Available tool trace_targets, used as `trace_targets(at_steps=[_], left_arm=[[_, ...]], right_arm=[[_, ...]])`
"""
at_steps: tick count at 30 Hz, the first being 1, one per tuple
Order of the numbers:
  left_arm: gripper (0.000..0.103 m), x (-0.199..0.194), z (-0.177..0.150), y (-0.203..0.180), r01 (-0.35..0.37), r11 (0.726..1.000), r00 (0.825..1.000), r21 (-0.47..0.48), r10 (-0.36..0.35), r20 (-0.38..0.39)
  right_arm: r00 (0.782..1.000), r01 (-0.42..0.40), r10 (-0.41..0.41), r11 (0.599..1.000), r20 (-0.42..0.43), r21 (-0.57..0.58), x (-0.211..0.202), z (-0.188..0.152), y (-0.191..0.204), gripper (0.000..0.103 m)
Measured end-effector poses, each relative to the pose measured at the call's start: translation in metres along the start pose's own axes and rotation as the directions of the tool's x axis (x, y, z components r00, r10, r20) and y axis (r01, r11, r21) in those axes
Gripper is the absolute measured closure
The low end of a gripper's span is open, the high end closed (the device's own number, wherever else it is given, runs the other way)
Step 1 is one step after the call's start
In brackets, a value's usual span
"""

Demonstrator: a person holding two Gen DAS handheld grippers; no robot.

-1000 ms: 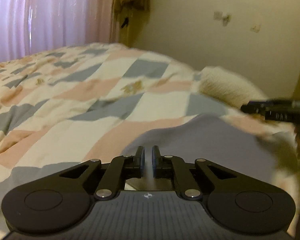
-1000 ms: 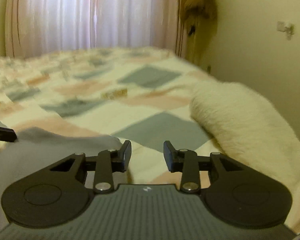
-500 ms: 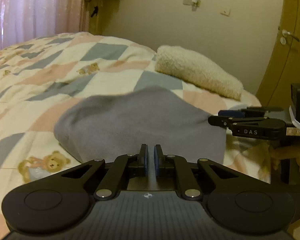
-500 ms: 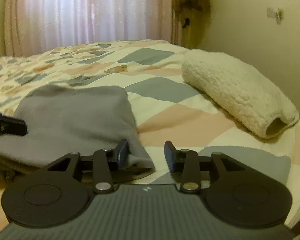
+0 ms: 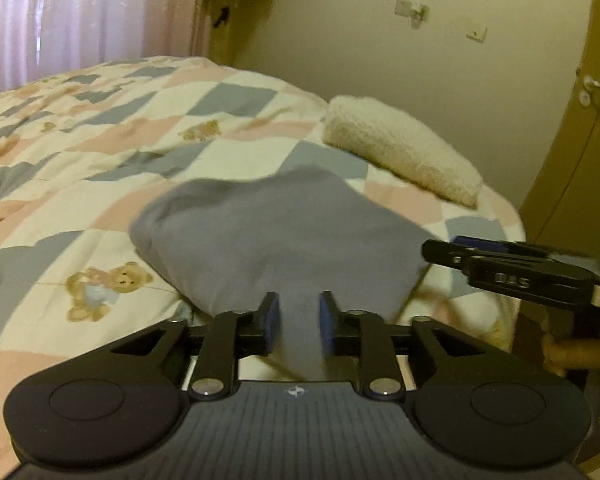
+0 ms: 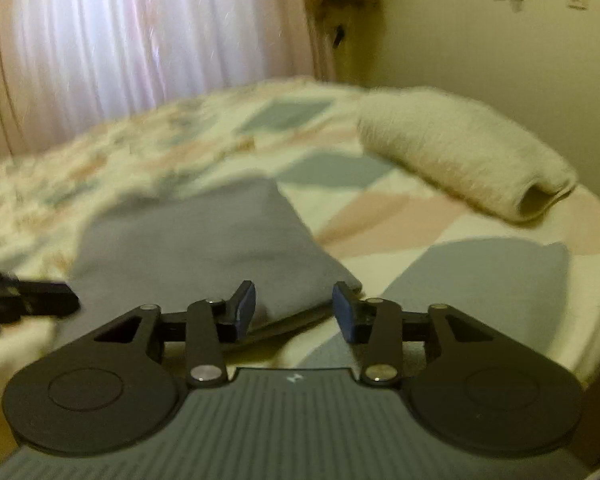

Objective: Fold clothes

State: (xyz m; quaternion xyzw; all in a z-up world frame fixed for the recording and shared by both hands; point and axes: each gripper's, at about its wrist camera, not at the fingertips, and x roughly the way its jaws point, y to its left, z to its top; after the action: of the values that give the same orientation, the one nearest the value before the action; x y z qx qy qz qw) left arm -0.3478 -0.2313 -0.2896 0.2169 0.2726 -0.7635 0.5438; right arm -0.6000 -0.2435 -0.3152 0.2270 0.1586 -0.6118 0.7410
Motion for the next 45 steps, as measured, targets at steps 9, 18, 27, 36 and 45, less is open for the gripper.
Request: trace_targets(at_steps=[9, 18, 27, 36, 45], left_arm=[[0.058, -0.069, -0.042, -0.018, -0.122, 0.988, 0.99, -0.09, 0.115, -0.085], [0.042, -0.134, -0.086, -0.029, -0.213, 0.975, 0.975, -0.062, 0.208, -0.072], [0.029, -0.19, -0.108, -0.044, -0.258, 0.965, 0.966, -0.041, 0.258, -0.006], [0.025, -0.223, -0.129, -0.06, -0.271, 0.962, 0.962, -0.021, 0.271, 0.033], [0.021, -0.232, -0.133, -0.064, -0.27, 0.963, 0.961, -0.008, 0.271, 0.051]], right_arm=[[0.999, 0.007, -0.013, 0.982, 0.03, 0.187, -0.1, -0.029, 0.035, 0.021], [0.999, -0.002, -0.007, 0.977, 0.041, 0.215, -0.17, -0.067, 0.064, 0.017], [0.995, -0.025, 0.006, 0.981, 0.1, 0.194, -0.233, -0.08, 0.082, 0.014], [0.993, -0.029, 0.009, 0.986, 0.12, 0.165, -0.274, -0.095, 0.094, 0.008], [0.991, 0.005, -0.023, 0.99, 0.132, 0.14, -0.295, -0.1, 0.101, 0.001]])
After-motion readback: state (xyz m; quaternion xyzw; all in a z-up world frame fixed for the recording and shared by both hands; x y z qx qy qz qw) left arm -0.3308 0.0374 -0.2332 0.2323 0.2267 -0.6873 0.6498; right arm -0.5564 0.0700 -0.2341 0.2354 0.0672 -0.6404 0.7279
